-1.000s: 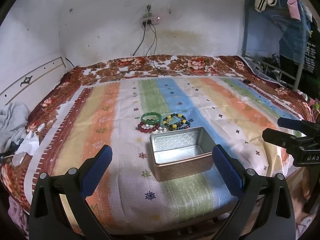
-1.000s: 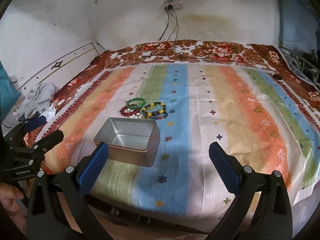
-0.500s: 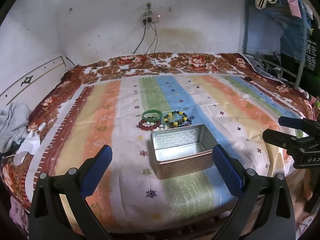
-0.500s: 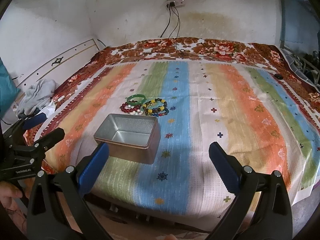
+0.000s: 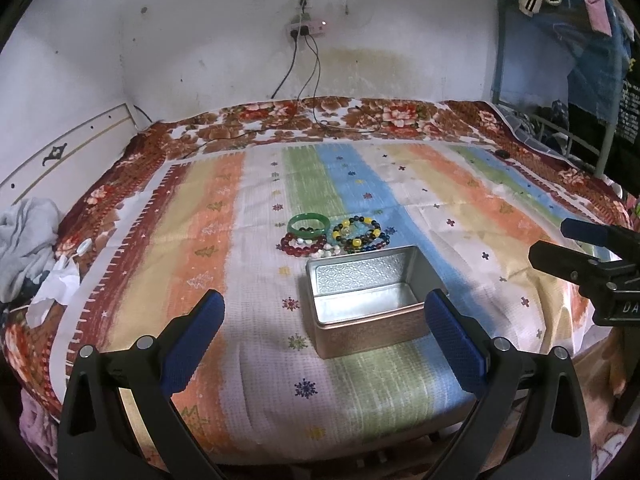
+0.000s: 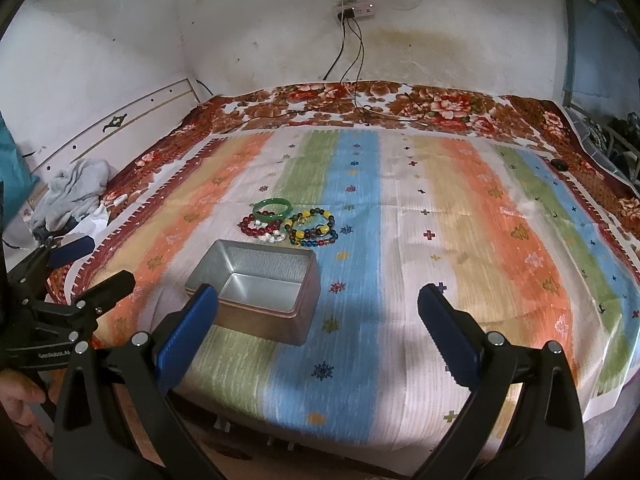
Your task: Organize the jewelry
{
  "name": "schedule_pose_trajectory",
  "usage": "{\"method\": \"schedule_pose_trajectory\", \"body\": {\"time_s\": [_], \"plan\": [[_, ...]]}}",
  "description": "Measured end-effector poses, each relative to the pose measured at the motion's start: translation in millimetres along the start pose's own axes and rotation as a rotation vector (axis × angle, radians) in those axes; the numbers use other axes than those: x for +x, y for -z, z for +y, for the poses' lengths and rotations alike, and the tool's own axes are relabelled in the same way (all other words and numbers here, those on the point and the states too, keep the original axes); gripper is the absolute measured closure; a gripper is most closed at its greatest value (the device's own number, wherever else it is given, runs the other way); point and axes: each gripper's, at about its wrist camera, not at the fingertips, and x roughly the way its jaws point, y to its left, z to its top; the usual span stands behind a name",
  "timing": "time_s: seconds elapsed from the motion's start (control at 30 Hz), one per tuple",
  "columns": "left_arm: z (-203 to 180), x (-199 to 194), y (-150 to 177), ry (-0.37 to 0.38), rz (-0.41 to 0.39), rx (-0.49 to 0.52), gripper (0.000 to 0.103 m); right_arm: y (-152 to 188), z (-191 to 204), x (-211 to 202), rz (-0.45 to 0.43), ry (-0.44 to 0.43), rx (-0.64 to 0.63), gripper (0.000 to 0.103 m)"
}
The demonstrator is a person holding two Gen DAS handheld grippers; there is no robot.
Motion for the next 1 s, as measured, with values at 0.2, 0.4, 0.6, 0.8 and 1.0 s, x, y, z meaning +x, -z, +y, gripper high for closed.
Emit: {"method": "schedule_pose_trajectory", "body": {"time_s": [0.2, 0.4, 0.6, 0.8, 1.0], "plan": [[1, 20, -19, 0.017, 0.028, 0.002, 0.006, -10, -1, 10, 0.009, -0.015, 0.011, 0.005], [6, 47, -32, 0.027, 0.079, -0.011, 0.006, -30, 2, 41, 0.056, -0.013, 0.018, 0.005], [14, 83, -49, 0.014, 0.122, -0.017, 0.006, -46, 0, 70, 0.095, 0.004, -0.007, 0.005], [30, 117, -64, 0.007, 0.177, -0.061, 0.006, -62, -16, 100, 0.151, -0.014, 0.037, 0.005], [45, 145, -71, -0.008, 0.232, -0.126, 0.006, -71, -19, 124, 0.191, -0.014, 0.028, 0.005]]}}
